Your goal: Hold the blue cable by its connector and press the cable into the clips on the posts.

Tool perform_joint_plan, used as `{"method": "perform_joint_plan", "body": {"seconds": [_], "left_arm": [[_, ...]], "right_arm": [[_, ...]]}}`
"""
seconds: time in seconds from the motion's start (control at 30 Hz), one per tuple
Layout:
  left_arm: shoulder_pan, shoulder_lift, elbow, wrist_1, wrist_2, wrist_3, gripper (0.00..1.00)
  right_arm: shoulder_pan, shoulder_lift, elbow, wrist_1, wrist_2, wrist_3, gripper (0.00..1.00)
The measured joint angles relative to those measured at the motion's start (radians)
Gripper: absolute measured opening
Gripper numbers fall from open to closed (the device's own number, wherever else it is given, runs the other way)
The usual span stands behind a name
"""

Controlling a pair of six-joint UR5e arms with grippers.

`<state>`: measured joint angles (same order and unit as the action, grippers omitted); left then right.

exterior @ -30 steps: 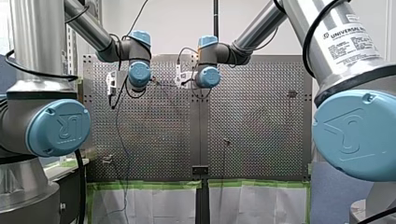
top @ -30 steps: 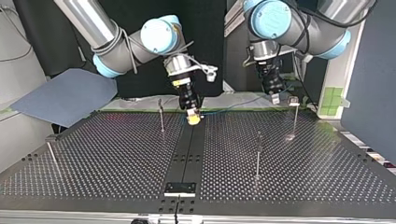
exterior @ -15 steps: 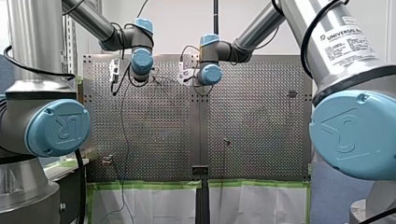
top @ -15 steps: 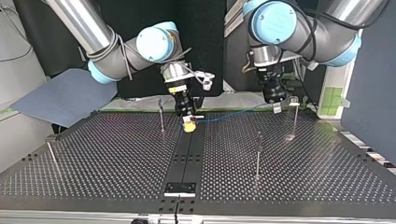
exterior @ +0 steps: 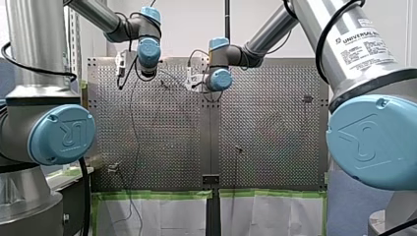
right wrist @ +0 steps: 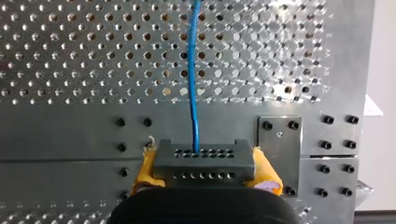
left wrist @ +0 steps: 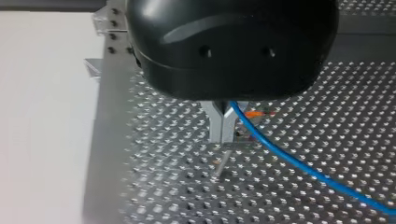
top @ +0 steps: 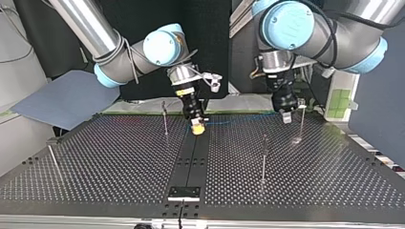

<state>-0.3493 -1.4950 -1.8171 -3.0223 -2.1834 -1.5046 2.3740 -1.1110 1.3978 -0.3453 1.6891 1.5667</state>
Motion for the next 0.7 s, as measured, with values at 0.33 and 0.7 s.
{"method": "perform_joint_plan", "body": {"seconds": [0.33,0.7], "left_arm": [[0.015,-0.065,0.002,0.027,0.003,-0.004,0.01],[0.036,-0.097,0.047,0.036,0.032,-0.023,0.01]], "right_arm": [[-0.003,0.000,-0.032,0.007,-0.003,0.001,0.00],[-0.011,0.001,-0.052,0.010,-0.008,0.008,0.00]]}}
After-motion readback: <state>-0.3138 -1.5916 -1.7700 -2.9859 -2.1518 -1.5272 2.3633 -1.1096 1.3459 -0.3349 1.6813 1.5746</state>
